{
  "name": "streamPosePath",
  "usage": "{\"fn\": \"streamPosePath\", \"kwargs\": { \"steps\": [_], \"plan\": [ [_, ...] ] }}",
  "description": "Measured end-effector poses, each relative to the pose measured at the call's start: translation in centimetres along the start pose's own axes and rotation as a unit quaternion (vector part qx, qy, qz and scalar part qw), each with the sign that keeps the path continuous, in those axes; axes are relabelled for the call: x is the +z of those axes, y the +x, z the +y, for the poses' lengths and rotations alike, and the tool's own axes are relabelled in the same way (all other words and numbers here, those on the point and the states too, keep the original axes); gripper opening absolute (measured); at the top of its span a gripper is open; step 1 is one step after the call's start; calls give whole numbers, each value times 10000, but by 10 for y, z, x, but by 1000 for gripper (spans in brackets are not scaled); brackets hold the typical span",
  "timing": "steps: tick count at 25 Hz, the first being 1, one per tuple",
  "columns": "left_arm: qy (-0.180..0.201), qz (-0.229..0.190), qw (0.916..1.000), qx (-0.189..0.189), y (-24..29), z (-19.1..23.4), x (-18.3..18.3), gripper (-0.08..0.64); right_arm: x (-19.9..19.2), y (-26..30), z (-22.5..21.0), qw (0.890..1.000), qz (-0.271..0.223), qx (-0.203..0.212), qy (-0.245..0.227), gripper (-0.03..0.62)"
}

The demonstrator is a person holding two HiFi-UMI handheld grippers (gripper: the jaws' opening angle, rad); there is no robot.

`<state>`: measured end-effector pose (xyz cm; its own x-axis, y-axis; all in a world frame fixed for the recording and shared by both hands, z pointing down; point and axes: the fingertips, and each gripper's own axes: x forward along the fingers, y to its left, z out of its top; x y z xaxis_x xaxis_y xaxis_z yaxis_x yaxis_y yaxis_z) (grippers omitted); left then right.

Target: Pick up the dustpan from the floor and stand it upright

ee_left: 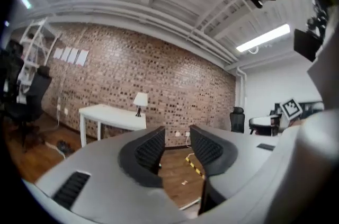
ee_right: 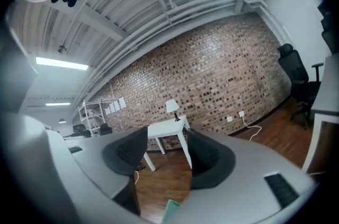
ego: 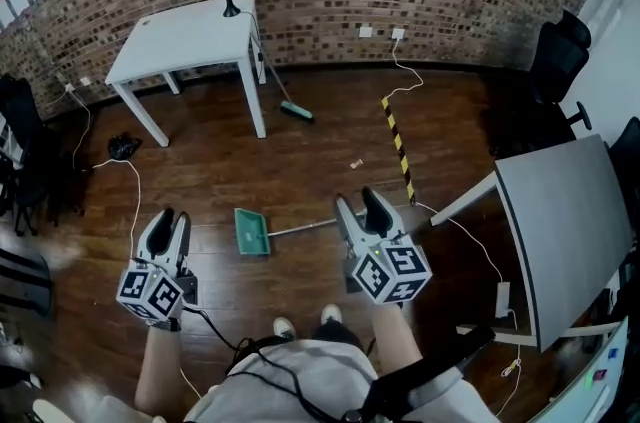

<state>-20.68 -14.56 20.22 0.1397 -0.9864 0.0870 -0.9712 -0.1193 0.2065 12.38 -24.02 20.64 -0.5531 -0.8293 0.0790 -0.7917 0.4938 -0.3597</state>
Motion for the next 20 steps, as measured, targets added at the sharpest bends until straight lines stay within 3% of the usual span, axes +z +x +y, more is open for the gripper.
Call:
{"fn": "streamPosePath", "kwargs": {
  "steps": [2, 3, 6, 9, 11, 13, 15, 20],
  "plan": [
    [-722, 317, 9969, -32, 7, 25, -16, 194, -16, 13, 14, 9992, 154, 194, 321, 267],
    [-906, 492, 9947, -48, 12, 38, -25, 213, -23, 22, 20, 9976, 206, 303, 587, 286],
    [-963, 1225, 9874, -271, 30, 62, -65, 272, -50, 50, 21, 9830, 220, 545, 1742, 344],
    [-1205, 1923, 9710, -755, 49, 64, -119, 296, -93, 73, -6, 9671, 82, 474, 2498, 344],
    [-1264, 2283, 9616, -851, 64, 76, -163, 296, -142, 94, -29, 9572, 101, 414, 2863, 344],
    [-1236, 2691, 9531, -627, 81, 99, -216, 334, -200, 117, -53, 9480, 154, 448, 3146, 345],
    [-1213, 3085, 9430, -308, 101, 126, -274, 345, -259, 142, -78, 9387, 209, 579, 3393, 443],
    [-1464, 3926, 9079, 78, 142, 181, -431, 345, -412, 186, -147, 9091, 372, 633, 4101, 453]
  ]
}}
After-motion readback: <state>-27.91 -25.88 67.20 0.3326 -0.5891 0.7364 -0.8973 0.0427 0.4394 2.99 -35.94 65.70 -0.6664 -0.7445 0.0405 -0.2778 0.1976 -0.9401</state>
